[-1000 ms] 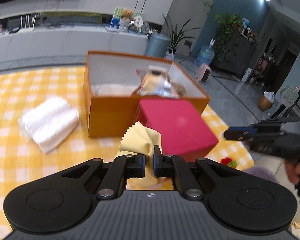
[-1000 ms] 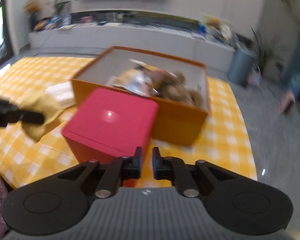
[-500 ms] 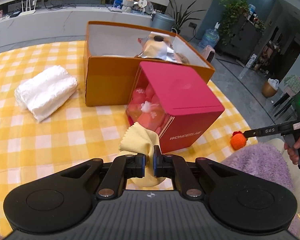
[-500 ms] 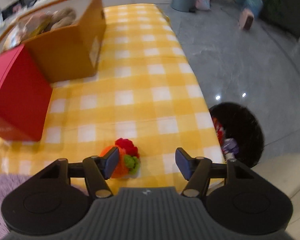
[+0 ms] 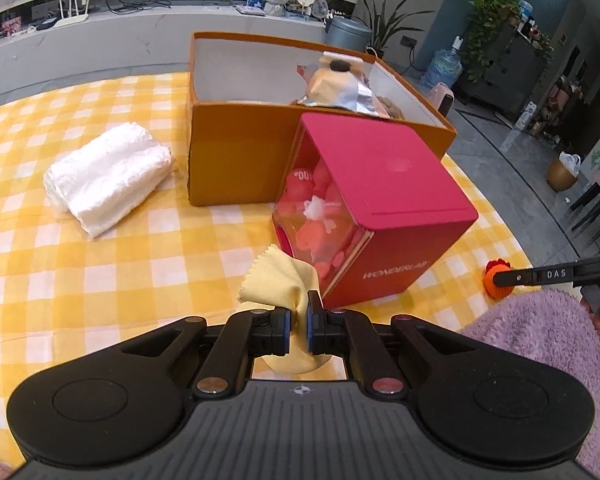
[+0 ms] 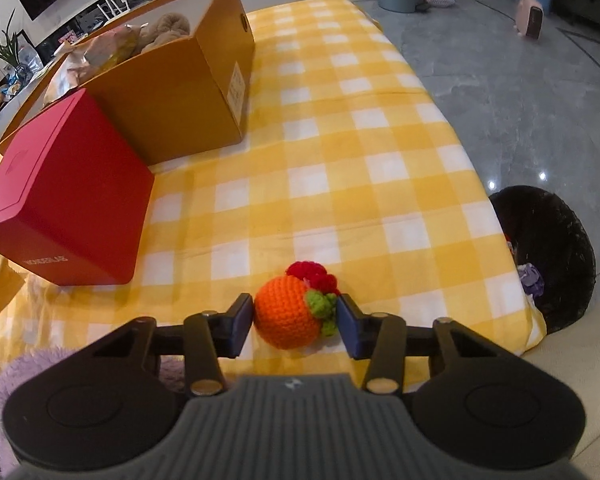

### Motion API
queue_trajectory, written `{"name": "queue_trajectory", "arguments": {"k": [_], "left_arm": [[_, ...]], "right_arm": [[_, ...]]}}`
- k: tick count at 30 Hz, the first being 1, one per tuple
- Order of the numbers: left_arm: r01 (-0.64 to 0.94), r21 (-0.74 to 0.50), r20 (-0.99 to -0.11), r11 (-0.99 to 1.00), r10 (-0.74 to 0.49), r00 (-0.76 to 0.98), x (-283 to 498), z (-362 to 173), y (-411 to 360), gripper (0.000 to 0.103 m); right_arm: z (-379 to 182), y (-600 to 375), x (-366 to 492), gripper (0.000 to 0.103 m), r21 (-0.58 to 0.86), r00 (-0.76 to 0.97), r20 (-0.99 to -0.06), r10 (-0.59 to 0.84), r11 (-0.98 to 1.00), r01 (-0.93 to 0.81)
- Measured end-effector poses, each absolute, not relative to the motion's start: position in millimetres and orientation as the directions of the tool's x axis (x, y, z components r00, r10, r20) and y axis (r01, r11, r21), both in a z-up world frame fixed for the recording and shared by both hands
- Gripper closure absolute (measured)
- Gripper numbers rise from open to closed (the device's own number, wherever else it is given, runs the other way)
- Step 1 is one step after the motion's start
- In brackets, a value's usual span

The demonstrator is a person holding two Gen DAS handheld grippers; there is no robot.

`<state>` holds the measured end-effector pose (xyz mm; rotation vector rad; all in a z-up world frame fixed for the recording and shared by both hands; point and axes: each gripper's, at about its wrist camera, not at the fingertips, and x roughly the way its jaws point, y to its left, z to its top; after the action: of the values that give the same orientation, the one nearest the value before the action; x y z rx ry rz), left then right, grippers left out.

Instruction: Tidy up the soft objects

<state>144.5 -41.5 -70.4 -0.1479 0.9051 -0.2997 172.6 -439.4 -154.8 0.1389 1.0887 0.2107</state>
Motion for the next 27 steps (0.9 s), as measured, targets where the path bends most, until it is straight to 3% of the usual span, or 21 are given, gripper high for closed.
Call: {"name": "queue_trajectory", "arguments": {"k": [12,21,27], "left_arm": [[0.218,-0.252,-0.668,0.943,-0.333,0.666,160,-31,-31,0.095],[0.280,-0.233,-0.560,0.931,-0.364,0.744,209,18,-34,0.095],[0.326,-0.225,-0.529,0.918,-0.397,0.751,249,30,-47,0.095]], "right_arm": [[-85,-396,173,0.060,0.171,0.544,-0.787,0.292,0.950,-0.263],[-8,-337,209,0.060,0.086,0.645,-0.684,0.340,0.916,-0.392],[14,-297,247,0.060,0.030,0.667,-0.654,0.356,0.894,-0.447]]}}
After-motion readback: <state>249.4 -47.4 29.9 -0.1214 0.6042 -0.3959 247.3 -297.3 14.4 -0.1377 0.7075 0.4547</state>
